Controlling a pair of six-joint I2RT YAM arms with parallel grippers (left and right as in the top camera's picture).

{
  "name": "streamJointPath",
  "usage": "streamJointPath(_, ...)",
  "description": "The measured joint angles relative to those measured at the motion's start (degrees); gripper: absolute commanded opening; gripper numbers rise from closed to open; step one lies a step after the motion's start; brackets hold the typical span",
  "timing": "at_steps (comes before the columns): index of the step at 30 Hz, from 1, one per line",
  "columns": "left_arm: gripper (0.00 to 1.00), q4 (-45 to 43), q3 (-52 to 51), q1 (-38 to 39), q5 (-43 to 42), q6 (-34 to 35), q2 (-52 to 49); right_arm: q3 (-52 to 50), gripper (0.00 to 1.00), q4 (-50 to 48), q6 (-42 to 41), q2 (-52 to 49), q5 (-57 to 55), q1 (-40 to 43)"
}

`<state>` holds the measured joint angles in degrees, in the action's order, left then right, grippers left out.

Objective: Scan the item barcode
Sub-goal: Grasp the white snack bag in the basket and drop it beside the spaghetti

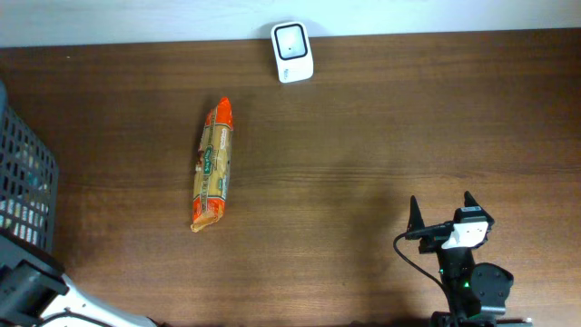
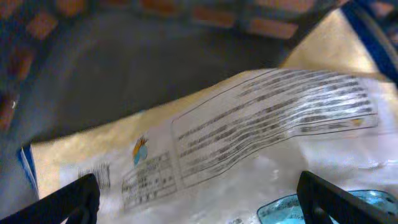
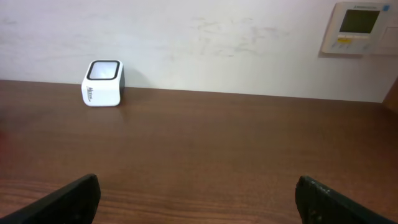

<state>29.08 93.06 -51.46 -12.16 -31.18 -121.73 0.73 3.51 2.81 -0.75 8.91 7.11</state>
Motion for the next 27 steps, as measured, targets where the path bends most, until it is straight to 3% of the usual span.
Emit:
streamJointPath(2, 1.0, -0.09, 0.13, 0.0, -1.97, -2.12, -0.2, 0.0, 0.99, -0.02, -0.02, 0.0, 0.0, 0.0)
streamJointPath(5, 0.88, 0.11, 0.59, -0.2, -3.5, -3.17, -1.7, 0.0, 0.99, -0.02, -0.02, 0.0, 0.0, 0.0)
streamJointPath(8, 0.84, 0.83, 1.05, -0.52, -5.27, -3.28, -3.67, 0.0, 0.99, 0.0, 0.0, 0.0, 0.02, 0.0)
streamJointPath(11, 0.47, 1.38, 1.81, -0.52, -5.68, -3.5, -4.44, 0.0, 0.98, 0.0, -0.04, 0.0, 0.0, 0.0)
streamJointPath(12, 0.17, 1.46, 1.88, -0.52, -5.62, -3.45, -4.5, 0.0, 0.99, 0.0, -0.04, 0.0, 0.0, 0.0)
streamJointPath(13, 0.0, 1.31, 1.88, -0.61, -5.42, -3.91, -4.61, 0.0, 0.99, -0.02, -0.07, 0.0, 0.02, 0.0)
streamJointPath(22, 0.0, 3.26, 4.85, -0.52, -5.4, -1.03, -5.2, 0.0, 0.99, -0.02, -0.04, 0.0, 0.0, 0.0)
streamJointPath(27, 0.0, 6.14, 10.58, -0.35, -4.33, 11.19, -4.22, 0.0, 0.99, -0.02, -0.04, 0.0, 0.0, 0.0)
